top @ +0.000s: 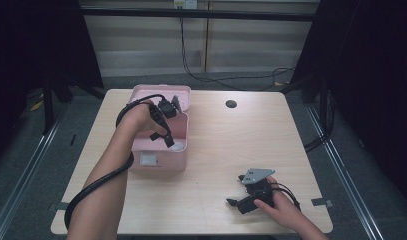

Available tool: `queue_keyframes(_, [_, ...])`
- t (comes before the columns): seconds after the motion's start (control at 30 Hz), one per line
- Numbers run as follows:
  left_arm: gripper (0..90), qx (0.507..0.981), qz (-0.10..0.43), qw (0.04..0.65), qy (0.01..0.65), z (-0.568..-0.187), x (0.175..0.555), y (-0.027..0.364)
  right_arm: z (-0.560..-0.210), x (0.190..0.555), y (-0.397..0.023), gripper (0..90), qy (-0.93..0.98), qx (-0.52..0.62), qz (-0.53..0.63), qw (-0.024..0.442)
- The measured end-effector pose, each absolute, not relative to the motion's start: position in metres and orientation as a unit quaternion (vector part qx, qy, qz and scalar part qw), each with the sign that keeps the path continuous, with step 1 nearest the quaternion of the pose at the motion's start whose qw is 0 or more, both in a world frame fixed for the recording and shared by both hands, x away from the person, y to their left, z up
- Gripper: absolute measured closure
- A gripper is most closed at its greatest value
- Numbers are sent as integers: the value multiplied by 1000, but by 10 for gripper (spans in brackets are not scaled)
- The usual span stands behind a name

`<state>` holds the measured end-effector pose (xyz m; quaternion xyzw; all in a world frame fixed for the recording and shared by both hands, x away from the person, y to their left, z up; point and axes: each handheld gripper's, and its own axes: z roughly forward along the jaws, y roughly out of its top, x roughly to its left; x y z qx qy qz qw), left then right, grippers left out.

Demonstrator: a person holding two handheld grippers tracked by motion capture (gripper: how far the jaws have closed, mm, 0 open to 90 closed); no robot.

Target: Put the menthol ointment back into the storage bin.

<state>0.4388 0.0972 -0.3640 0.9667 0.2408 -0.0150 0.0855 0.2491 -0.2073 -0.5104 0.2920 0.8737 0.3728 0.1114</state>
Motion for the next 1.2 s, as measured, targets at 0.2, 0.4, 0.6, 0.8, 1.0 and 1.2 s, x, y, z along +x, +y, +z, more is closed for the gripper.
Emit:
queue_keyframes(0.2, [215, 966, -18, 82, 243, -358, 438, 103, -510, 249, -207, 81, 874, 292, 373, 111])
queue_keyframes(0.4, [215, 964, -16, 92, 250, -351, 434, 110, -510, 249, -207, 81, 874, 292, 373, 111])
queue_keyframes(0.6, [215, 962, -17, 93, 255, -343, 430, 120, -510, 249, -207, 81, 873, 293, 373, 111])
queue_keyframes(0.8, [215, 958, -15, 100, 268, -339, 425, 134, -510, 249, -207, 81, 874, 292, 373, 111])
queue_keyframes(1.0, [215, 956, -13, 98, 275, -335, 419, 150, -510, 249, -207, 81, 874, 292, 373, 112])
queue_keyframes(1.2, [215, 954, -11, 95, 285, -329, 414, 166, -510, 249, -207, 81, 873, 292, 373, 112])
